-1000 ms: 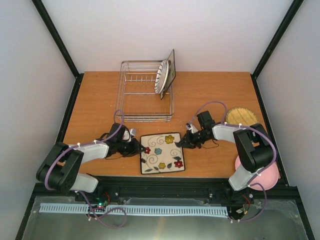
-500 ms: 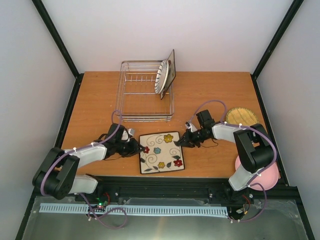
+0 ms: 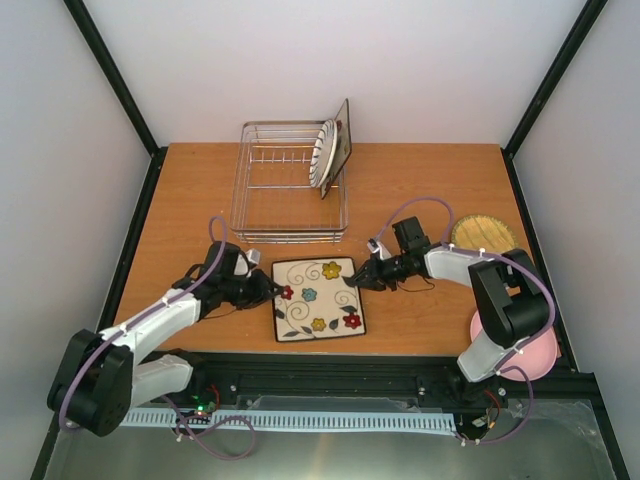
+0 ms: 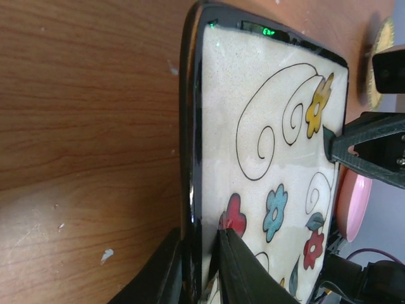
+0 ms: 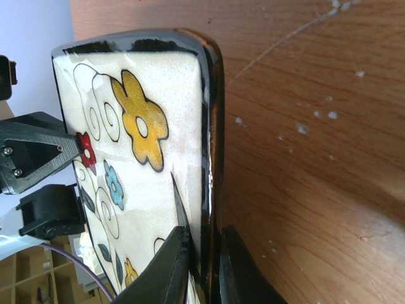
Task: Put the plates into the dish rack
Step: Pick up the plate at the center of the board.
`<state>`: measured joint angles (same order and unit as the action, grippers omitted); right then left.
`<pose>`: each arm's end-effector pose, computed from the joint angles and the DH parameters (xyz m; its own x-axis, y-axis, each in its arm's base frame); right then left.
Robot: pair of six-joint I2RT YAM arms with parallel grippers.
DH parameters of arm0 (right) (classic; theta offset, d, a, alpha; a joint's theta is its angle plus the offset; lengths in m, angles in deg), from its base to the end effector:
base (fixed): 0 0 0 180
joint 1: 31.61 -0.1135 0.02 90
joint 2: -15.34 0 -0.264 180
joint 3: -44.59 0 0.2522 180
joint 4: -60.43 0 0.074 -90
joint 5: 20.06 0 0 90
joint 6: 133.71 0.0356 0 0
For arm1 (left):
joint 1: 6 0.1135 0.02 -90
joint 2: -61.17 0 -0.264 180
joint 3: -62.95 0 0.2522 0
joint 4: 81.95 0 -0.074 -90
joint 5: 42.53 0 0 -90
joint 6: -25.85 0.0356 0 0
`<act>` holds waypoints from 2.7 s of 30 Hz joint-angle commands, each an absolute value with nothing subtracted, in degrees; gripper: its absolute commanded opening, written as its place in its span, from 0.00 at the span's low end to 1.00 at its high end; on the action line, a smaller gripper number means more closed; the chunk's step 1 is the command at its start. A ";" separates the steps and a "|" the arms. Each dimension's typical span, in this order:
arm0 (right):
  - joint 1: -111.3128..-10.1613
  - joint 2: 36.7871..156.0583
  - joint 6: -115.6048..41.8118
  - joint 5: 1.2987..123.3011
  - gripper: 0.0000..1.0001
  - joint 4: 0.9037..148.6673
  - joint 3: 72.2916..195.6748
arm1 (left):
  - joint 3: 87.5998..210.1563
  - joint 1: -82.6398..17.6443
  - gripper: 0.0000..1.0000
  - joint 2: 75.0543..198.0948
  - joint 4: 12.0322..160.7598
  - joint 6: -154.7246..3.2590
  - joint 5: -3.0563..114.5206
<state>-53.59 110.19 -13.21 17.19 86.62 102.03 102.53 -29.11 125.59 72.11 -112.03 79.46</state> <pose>0.2538 0.1330 0.1378 -0.9972 -0.0712 -0.0212 -0.0564 0.5396 0.8400 0.1772 -0.0961 0.1650 -0.9533 -0.2772 -0.1196 -0.0986 0.6606 -0.7443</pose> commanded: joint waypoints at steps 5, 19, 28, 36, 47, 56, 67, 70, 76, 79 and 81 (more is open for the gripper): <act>-58.15 105.15 -7.88 10.53 0.03 82.61 104.77 | 114.49 -30.26 0.01 120.04 82.01 -114.85 93.12; -58.15 100.52 -9.85 11.46 0.03 92.66 114.30 | 121.54 -30.25 0.01 117.14 73.04 -111.96 93.03; -57.56 105.29 -9.49 14.56 0.03 94.77 125.85 | 125.81 -30.09 0.01 126.75 76.78 -109.37 92.53; -55.69 111.21 -10.85 15.57 0.03 99.17 134.49 | 133.26 -28.07 0.01 138.99 77.94 -106.43 94.65; -54.11 116.14 -13.37 14.99 0.03 103.28 141.28 | 133.75 -26.74 0.01 145.28 79.88 -106.12 97.52; -53.87 118.35 -14.39 14.49 0.03 103.49 141.46 | 130.95 -26.74 0.01 147.90 80.54 -104.47 97.67; -52.83 119.97 -15.61 14.28 0.11 103.31 141.62 | 130.61 -25.77 0.01 149.46 80.19 -103.92 96.86; -52.00 120.03 -15.31 13.67 0.25 102.46 141.14 | 130.33 -24.53 0.01 149.56 80.51 -104.06 97.32; -50.54 119.30 -14.62 11.85 0.37 100.84 138.60 | 130.70 -22.30 0.01 150.14 80.30 -104.02 98.34; -50.37 118.93 -14.06 10.70 0.38 99.47 136.39 | 131.20 -22.00 0.01 150.67 80.32 -104.23 98.60; -50.40 118.47 -13.06 9.92 0.39 97.57 134.54 | 131.09 -21.83 0.01 151.18 81.05 -104.90 99.06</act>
